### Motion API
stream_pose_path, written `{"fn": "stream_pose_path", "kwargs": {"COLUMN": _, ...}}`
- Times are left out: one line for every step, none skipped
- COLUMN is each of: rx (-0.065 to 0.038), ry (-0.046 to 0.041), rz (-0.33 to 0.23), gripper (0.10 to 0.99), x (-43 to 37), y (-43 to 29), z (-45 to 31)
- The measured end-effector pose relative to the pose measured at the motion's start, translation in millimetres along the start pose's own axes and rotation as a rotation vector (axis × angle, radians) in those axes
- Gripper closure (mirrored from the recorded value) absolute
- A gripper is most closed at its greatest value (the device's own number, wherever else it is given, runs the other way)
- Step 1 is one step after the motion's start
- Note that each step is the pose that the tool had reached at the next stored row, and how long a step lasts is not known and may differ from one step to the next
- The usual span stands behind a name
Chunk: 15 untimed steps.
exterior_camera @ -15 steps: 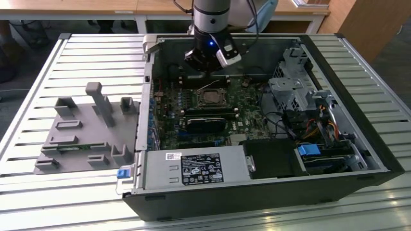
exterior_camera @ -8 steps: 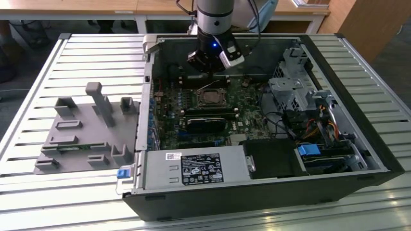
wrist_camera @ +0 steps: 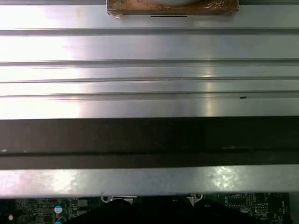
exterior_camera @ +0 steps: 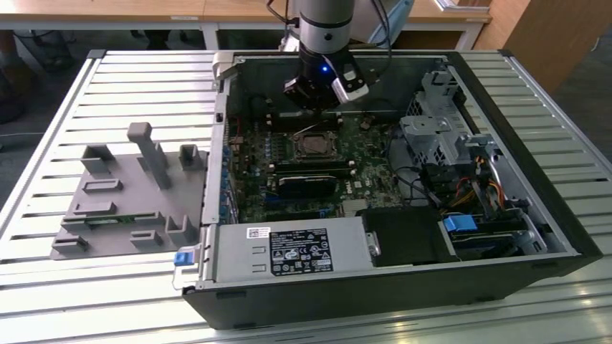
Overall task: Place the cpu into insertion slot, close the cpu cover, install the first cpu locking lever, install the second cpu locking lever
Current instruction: 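Install the first cpu locking lever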
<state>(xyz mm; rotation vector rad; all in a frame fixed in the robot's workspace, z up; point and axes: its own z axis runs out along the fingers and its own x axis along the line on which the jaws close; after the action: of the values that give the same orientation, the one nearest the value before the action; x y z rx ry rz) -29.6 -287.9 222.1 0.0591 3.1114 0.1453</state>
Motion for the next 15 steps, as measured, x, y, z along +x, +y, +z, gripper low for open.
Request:
{"fn": "stream_pose_path", "kwargs": {"rx": 0.000, "ry": 0.0001, "rz": -0.001, "gripper": 0.976, "x": -0.6, "y": 0.0, "z": 0.2}}
{"fn": "stream_pose_path", "kwargs": {"rx": 0.000, "ry": 0.0002, "rz": -0.003, "gripper": 0.976, "x": -1.0, "y": 0.0, "z": 0.6}}
{"fn": "stream_pose_path", "kwargs": {"rx": 0.000, "ry": 0.0004, "rz": -0.005, "gripper": 0.976, "x": -1.5, "y": 0.0, "z": 1.0}}
{"fn": "stream_pose_path", "kwargs": {"rx": 0.000, "ry": 0.0006, "rz": -0.006, "gripper": 0.976, "x": -2.0, "y": -0.1, "z": 1.6}}
{"fn": "stream_pose_path", "kwargs": {"rx": 0.000, "ry": 0.0006, "rz": -0.006, "gripper": 0.976, "x": -2.6, "y": -0.1, "z": 2.2}}
{"fn": "stream_pose_path", "kwargs": {"rx": 0.000, "ry": 0.0006, "rz": -0.007, "gripper": 0.976, "x": -3.3, "y": -0.1, "z": 3.0}}
{"fn": "stream_pose_path", "kwargs": {"rx": 0.000, "ry": 0.0006, "rz": -0.007, "gripper": 0.976, "x": -4.2, "y": -0.2, "z": 3.7}}
{"fn": "stream_pose_path", "kwargs": {"rx": 0.000, "ry": 0.0006, "rz": -0.007, "gripper": 0.976, "x": -5.0, "y": -0.2, "z": 4.4}}
{"fn": "stream_pose_path", "kwargs": {"rx": 0.000, "ry": 0.0006, "rz": -0.007, "gripper": 0.976, "x": -5.7, "y": -0.2, "z": 5.2}}
{"fn": "stream_pose_path", "kwargs": {"rx": 0.000, "ry": 0.0007, "rz": -0.007, "gripper": 0.976, "x": -6.4, "y": -0.3, "z": 6.1}}
{"fn": "stream_pose_path", "kwargs": {"rx": 0.001, "ry": 0.0007, "rz": -0.007, "gripper": 0.976, "x": -6.8, "y": -0.4, "z": 7.1}}
{"fn": "stream_pose_path", "kwargs": {"rx": 0.001, "ry": 0.0007, "rz": -0.007, "gripper": 0.976, "x": -7.1, "y": -0.5, "z": 8.3}}
{"fn": "stream_pose_path", "kwargs": {"rx": 0.001, "ry": 0.0007, "rz": -0.007, "gripper": 0.976, "x": -7.3, "y": -0.6, "z": 9.5}}
{"fn": "stream_pose_path", "kwargs": {"rx": 0.002, "ry": 0.0008, "rz": -0.007, "gripper": 0.976, "x": -7.6, "y": -0.7, "z": 10.7}}
{"fn": "stream_pose_path", "kwargs": {"rx": 0.002, "ry": 0.0009, "rz": -0.007, "gripper": 0.976, "x": -7.9, "y": -0.8, "z": 11.8}}
